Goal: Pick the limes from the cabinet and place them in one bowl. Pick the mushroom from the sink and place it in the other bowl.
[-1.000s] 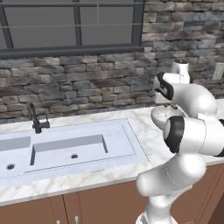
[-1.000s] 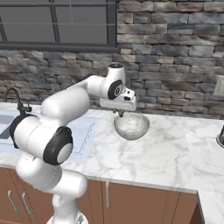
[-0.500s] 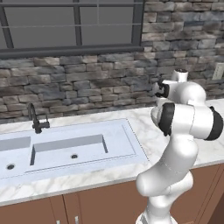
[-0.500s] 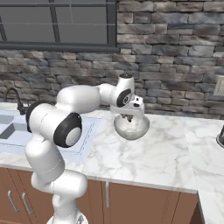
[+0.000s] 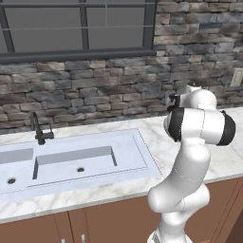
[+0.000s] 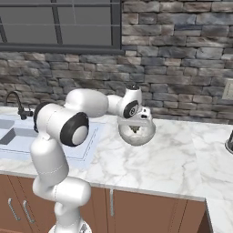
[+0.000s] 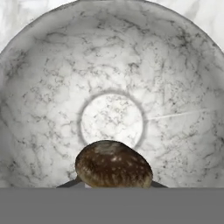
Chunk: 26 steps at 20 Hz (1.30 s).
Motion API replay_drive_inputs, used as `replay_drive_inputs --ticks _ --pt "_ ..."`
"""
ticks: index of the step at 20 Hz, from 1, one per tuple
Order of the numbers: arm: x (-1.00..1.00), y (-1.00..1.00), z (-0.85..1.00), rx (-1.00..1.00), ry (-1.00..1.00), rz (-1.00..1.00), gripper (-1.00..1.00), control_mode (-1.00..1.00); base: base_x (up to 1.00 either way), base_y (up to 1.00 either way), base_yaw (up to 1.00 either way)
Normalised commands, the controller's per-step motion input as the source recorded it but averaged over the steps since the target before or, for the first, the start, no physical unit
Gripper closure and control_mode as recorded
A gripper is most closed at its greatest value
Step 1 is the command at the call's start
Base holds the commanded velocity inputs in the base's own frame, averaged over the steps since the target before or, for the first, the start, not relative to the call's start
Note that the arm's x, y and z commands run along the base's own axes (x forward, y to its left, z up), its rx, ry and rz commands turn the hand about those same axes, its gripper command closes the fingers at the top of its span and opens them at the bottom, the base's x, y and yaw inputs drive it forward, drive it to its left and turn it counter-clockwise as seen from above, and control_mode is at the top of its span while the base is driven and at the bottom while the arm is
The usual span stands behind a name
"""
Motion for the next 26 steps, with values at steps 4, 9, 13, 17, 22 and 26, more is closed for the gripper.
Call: replay_drive_inputs --ticks 4,9,13,17,22,26 --pt "0.0 -0.11 -0.22 0.04 0.0 0.01 1.0 -1.0 0.0 0.0 0.0" --pt "0.05 -0.01 -0.09 0.02 0.0 0.04 -1.0 -1.0 0.0 0.0 0.0" --pt "0.04 -0.01 0.03 -0.01 0.0 0.03 -1.0 -1.0 0.0 0.0 0.0" --pt "0.0 0.0 0.34 -0.06 0.02 0.01 -1.0 -1.0 0.0 0.0 0.0" --pt "-0.21 0.07 0.95 0.05 0.02 0.0 -1.0 -1.0 0.0 0.0 0.0" --pt "-0.32 0.49 0.7 0.06 0.01 -0.01 -1.0 -1.0 0.0 0.0 0.0"
